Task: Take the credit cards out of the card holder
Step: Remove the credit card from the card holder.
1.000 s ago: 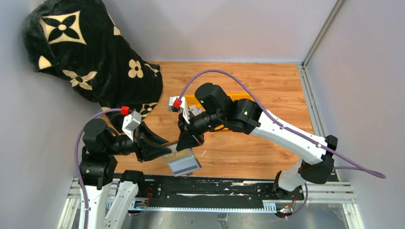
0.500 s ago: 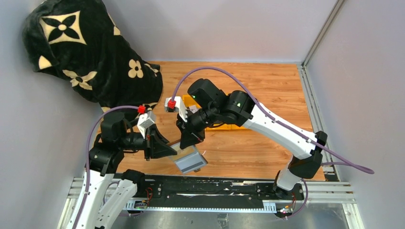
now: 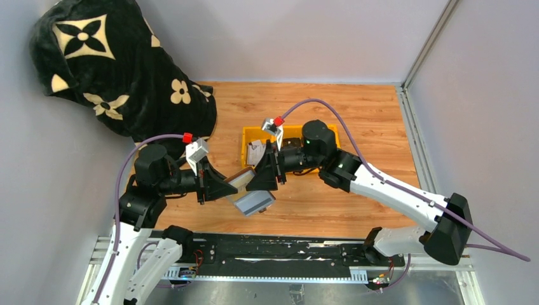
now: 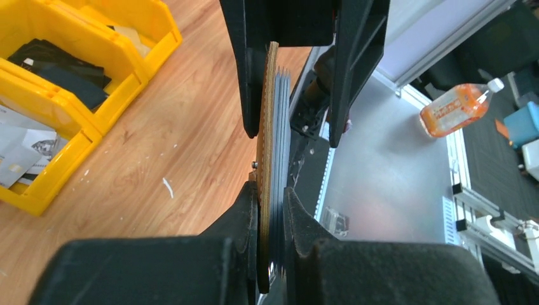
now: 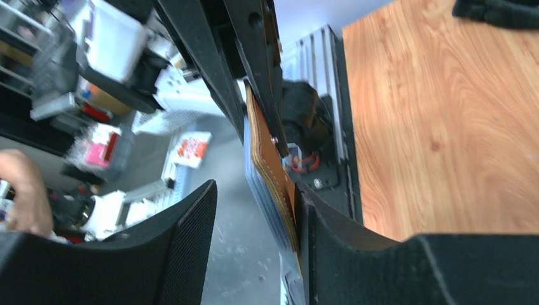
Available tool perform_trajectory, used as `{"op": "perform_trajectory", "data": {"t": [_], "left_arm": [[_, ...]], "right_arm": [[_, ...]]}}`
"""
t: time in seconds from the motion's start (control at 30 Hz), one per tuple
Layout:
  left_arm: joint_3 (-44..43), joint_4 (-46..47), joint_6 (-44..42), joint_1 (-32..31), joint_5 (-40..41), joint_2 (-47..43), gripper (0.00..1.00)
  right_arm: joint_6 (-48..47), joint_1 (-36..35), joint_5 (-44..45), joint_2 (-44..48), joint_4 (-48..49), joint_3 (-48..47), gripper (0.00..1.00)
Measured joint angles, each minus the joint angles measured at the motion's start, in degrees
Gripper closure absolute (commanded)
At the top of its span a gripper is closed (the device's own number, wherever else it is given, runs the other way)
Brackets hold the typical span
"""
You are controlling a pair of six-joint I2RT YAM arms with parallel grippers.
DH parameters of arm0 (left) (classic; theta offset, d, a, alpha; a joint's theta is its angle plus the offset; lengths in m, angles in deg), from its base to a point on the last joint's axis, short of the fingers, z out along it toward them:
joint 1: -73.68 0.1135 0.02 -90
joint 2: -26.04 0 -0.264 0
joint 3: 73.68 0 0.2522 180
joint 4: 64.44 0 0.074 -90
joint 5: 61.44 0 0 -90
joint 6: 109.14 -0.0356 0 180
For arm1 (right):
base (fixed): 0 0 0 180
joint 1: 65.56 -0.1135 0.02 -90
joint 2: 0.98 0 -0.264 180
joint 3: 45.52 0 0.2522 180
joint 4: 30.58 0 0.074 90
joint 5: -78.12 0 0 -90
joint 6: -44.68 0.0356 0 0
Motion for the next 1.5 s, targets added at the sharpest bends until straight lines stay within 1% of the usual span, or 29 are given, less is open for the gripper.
{"op": "perform_trajectory", "data": {"t": [0.03,0.07,0.13,0.17,0.2,0.23,0.33,0.4,0.43,0.53,0.6,0.67,0.8,0.9,0.97,1.27,1.37,1.43,1.47,1.5], "left_arm": [[0.48,2.03,1.9,-0.04,0.26,-0.42,1.0],[1.03,3.58,3.54,-0.04,0.59,-0.85,1.0],[1.75,6.23,6.4,-0.04,1.09,-1.44,1.0],[1.95,7.21,7.52,-0.09,1.22,-1.53,1.0],[2.05,8.15,8.7,-0.13,1.2,-1.55,1.0],[2.08,9.09,10.27,-0.28,1.22,-1.55,0.97],[2.08,9.53,12.79,-0.33,0.94,-1.31,0.79],[2.03,9.09,12.46,-0.33,0.2,-0.98,0.66],[2.01,8.85,11.74,-0.33,-0.11,-0.7,0.61],[1.97,6.99,8.74,-0.33,-1.25,0.35,0.53],[1.97,5.2,6.91,-0.35,-2.49,0.94,0.52],[1.88,2.84,4.74,-0.7,-3.76,1.95,0.54],[1.62,-1.49,0.61,-3.32,-5.57,4.9,0.66],[1.62,-3.21,-0.98,-4.79,-6.25,5.84,0.73],[1.57,-4.33,-2.29,-5.42,-6.43,6.16,0.74],[1.42,-7.39,-5.66,-6.05,-7.48,6.29,0.74],[0.9,-8.2,-5.99,-6.08,-8.09,6.51,0.83],[0.48,-9.07,-6.32,-6.1,-8.55,6.8,0.91],[0.31,-9.35,-6.47,-6.1,-8.72,7.06,0.97],[0.15,-9.55,-6.54,-6.1,-8.74,7.23,1.0]], "right_arm": [[3.54,0.15,0.09,1.03,5.84,2.86,0.53],[5.86,0.35,0.26,1.6,9.46,4.57,0.55],[11.08,0.68,1.16,2.43,17.35,8.09,0.7],[12.09,0.74,1.44,2.56,19.15,8.87,0.84],[13.75,0.87,2.25,2.78,21.53,9.99,0.96],[14.97,1.07,2.82,2.93,23.3,10.88,1.0],[14.91,1.27,2.84,3.39,24.2,11.32,1.0],[12.94,1.25,2.97,3.54,20.76,9.97,1.0],[11.78,1.2,3.04,3.52,18.29,8.79,1.0],[7.06,1.2,2.34,1.84,6.47,1.51,1.0],[3.72,0.94,1.42,-0.22,-0.17,-3.8,1.0],[-1.01,0.31,0.59,-3.08,-7.78,-10.03,1.0],[-9.77,-1.97,0.42,-8.72,-21.86,-19.63,1.0],[-14.1,-3.17,0.74,-11.76,-28.44,-23.87,1.0],[-16.44,-3.67,0.87,-13.6,-32.28,-26.12,1.0],[-23.3,-5.57,1.14,-17.14,-41.83,-33.48,1.0],[-24.76,-6.27,1.38,-18.1,-43.6,-35.34,1.0],[-25.31,-6.47,1.49,-18.45,-44.26,-36.0,1.0],[-25.46,-6.51,1.57,-18.49,-44.48,-36.15,0.99],[-25.57,-6.51,1.64,-18.49,-44.57,-36.2,0.93]]}}
